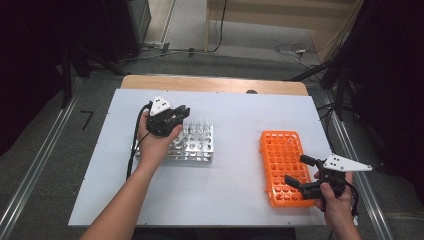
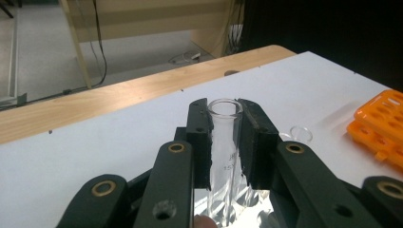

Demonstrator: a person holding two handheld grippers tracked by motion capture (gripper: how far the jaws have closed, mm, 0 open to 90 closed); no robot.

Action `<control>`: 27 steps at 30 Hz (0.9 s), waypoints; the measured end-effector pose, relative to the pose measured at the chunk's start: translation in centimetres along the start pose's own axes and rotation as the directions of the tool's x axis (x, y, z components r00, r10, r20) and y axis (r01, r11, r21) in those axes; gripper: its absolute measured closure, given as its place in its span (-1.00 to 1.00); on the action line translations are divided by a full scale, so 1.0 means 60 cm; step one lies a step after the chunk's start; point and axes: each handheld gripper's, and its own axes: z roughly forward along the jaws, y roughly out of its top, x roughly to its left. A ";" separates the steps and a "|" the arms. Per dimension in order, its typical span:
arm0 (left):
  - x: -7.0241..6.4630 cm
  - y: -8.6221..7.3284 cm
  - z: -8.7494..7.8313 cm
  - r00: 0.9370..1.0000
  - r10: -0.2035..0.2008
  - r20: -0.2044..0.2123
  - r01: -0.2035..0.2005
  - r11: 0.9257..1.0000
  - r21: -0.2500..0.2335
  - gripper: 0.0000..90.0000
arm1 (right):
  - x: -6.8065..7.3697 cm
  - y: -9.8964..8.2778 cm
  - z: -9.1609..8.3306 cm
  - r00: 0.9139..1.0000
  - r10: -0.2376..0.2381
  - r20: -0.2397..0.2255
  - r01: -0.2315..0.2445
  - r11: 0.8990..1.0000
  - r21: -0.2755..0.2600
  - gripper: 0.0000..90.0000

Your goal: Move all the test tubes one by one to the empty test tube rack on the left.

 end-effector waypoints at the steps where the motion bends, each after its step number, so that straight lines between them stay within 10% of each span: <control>1: 0.000 -0.002 0.000 1.000 0.001 -0.002 -0.001 1.000 0.007 0.67 | 0.000 0.000 0.000 1.000 -0.003 -0.001 0.003 1.000 0.001 -1.00; 17: -0.005 -0.014 0.009 1.000 -0.028 -0.010 0.029 0.991 0.131 0.62 | 0.000 0.001 -0.003 1.000 0.006 0.014 -0.005 1.000 -0.014 -1.00; 27: 0.002 -0.017 -0.013 0.996 -0.084 0.014 0.082 0.990 0.119 -0.20 | 0.000 0.002 0.003 1.000 0.002 0.017 -0.002 1.000 -0.003 -1.00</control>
